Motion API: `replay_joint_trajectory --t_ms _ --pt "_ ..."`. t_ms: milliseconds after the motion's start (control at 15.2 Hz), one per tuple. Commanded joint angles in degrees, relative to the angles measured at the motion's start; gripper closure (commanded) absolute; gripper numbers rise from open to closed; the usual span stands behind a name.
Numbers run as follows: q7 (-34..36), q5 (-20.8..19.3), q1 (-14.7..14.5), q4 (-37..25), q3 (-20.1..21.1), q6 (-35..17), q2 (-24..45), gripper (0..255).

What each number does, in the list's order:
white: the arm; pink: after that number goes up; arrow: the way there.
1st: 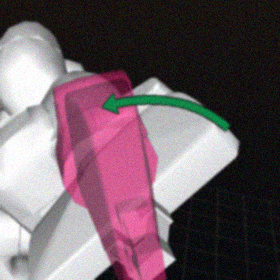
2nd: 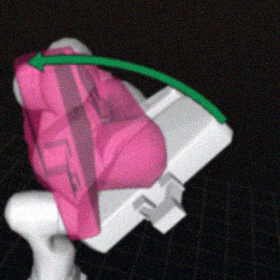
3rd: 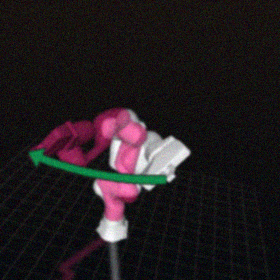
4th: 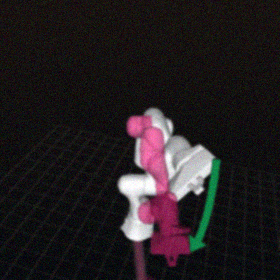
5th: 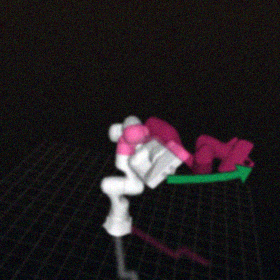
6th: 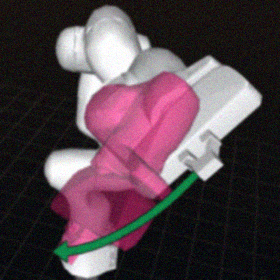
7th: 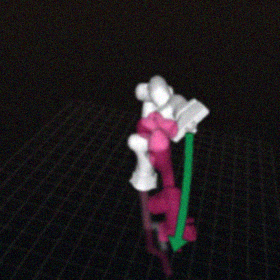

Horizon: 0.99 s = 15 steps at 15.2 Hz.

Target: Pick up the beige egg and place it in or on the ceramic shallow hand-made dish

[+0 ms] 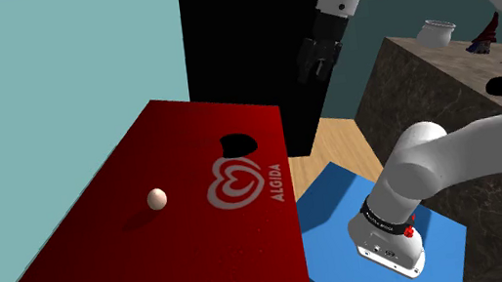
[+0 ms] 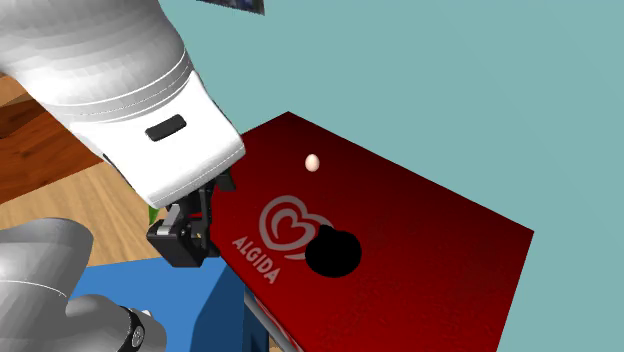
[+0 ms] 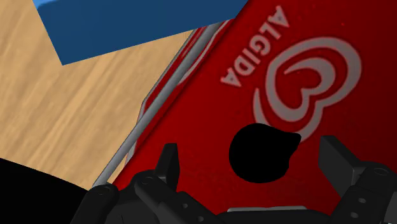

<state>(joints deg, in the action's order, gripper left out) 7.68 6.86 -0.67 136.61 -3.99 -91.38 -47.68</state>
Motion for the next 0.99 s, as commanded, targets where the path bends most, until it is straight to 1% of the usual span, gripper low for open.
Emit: replay_joint_trajectory --t_ms 0,528,924 --pt "0.0 0.0 0.0 0.0 0.0 0.0 0.0 0" --pt "8.1 3.1 -3.3 -0.9 10.4 -8.7 9.4 0" --pt "14.5 3.2 -4.9 -4.5 17.8 -14.6 19.2 0"
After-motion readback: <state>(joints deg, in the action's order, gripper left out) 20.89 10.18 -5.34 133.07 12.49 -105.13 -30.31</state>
